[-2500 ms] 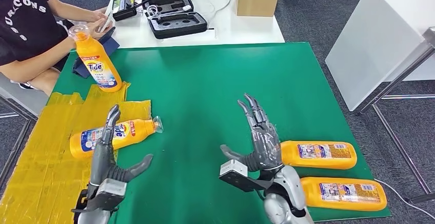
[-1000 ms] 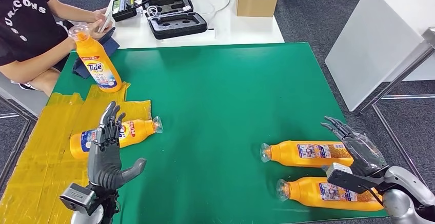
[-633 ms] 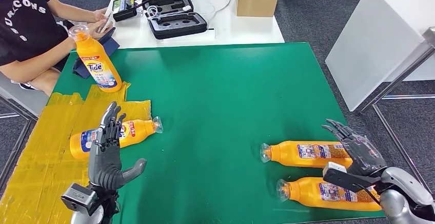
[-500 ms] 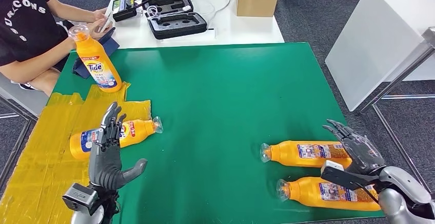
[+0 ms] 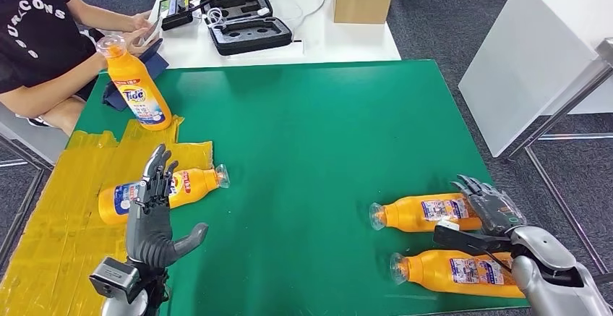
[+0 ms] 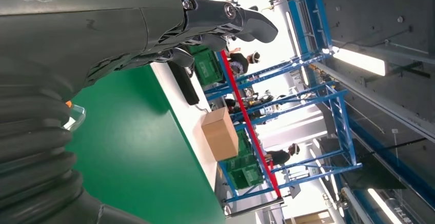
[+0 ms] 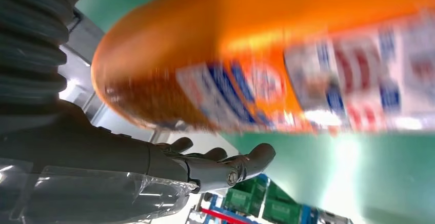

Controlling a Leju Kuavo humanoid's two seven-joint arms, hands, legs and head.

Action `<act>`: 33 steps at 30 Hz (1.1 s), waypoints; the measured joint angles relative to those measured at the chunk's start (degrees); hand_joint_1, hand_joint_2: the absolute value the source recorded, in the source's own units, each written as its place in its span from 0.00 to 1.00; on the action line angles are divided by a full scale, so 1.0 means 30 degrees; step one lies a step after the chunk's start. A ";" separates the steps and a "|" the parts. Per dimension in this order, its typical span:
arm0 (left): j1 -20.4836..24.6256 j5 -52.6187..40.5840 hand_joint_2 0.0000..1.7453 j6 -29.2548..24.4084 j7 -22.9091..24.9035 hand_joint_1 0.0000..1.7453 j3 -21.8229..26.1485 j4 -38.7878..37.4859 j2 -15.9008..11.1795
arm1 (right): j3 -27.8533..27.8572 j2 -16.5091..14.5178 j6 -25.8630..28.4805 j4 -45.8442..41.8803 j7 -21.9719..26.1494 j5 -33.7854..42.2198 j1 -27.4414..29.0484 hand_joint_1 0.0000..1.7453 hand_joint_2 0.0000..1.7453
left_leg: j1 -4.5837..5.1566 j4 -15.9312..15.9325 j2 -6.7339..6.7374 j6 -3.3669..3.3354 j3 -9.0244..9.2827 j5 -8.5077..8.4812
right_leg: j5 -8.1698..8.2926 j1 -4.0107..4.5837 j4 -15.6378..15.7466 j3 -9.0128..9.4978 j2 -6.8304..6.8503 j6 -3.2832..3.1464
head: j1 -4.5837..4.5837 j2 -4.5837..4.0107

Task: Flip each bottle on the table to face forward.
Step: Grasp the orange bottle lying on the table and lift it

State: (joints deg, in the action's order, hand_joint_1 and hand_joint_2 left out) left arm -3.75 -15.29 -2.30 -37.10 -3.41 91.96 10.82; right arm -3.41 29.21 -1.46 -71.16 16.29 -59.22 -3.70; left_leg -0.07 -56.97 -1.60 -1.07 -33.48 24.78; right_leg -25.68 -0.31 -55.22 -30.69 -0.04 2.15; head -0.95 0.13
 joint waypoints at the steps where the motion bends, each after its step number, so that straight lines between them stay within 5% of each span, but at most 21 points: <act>1: 0.0002 -0.0011 1.00 -0.0002 0.0005 0.00 0.0002 -0.0007 0.0009 | -0.0195 -0.0002 0.0004 0.0282 -0.0073 -0.0133 -0.0192 0.02 1.00 | 0.0000 0.0000 0.0004 0.0000 0.0000 0.0000 | 0.0000 0.0001 0.0000 -0.0001 -0.0001 0.0000 | 0.0000 0.0000; 3: 0.0016 -0.0024 1.00 -0.0009 0.0009 0.00 -0.0004 -0.0027 0.0022 | -0.0623 -0.0014 0.0013 0.0908 -0.0166 -0.0368 -0.0679 0.14 1.00 | -0.0002 0.0000 0.0019 0.0000 0.0006 0.0000 | 0.0000 0.0005 0.0000 -0.0002 -0.0005 -0.0001 | -0.0002 0.0000; 7: 0.0072 -0.0024 1.00 -0.0024 0.0015 0.00 -0.0035 -0.0095 0.0060 | -0.1584 -0.0038 0.0257 0.2234 -0.0384 -0.0781 -0.1791 0.89 1.00 | -0.0004 0.0000 0.0031 0.0000 0.0028 -0.0001 | 0.0001 0.0010 0.0000 0.0014 -0.0009 -0.0001 | 0.0002 0.0000; 9: 0.0083 -0.0026 1.00 -0.0038 0.0016 0.00 -0.0038 -0.0142 0.0071 | -0.1954 -0.0109 0.0570 0.2756 -0.0403 -0.0873 -0.2198 0.96 1.00 | -0.0004 0.0000 0.0023 0.0000 0.0037 -0.0001 | 0.0001 0.0010 0.0000 0.0030 -0.0008 -0.0001 | 0.0004 0.0000; 28: 0.0113 -0.0011 1.00 0.0167 0.0086 0.00 -0.0051 -0.0208 0.0168 | -0.2907 -0.1845 0.3507 0.4131 0.0465 -0.0467 -0.3412 1.00 1.00 | -0.0006 0.0001 0.0021 0.0001 0.0053 -0.0001 | 0.0001 0.0015 -0.0001 0.0048 -0.0007 -0.0001 | 0.0002 0.0000; 33: 0.0070 0.0131 1.00 0.0603 0.0310 0.00 -0.0115 -0.0202 0.0202 | -0.1998 -0.3425 0.5911 0.2788 0.1605 0.1744 -0.3107 1.00 1.00 | -0.0011 0.0003 0.0028 0.0002 0.0033 -0.0002 | 0.0001 0.0022 -0.0006 0.0037 -0.0007 -0.0001 | 0.0002 0.0000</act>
State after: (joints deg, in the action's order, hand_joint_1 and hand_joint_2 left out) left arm -3.54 -14.90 -0.49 -36.17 -3.75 91.36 11.43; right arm -9.40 18.93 16.27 -62.79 21.10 -53.98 -13.02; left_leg -0.11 -56.96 -1.52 -1.07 -33.38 24.77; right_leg -25.67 -0.24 -55.24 -30.58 -0.06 2.15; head -0.94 0.13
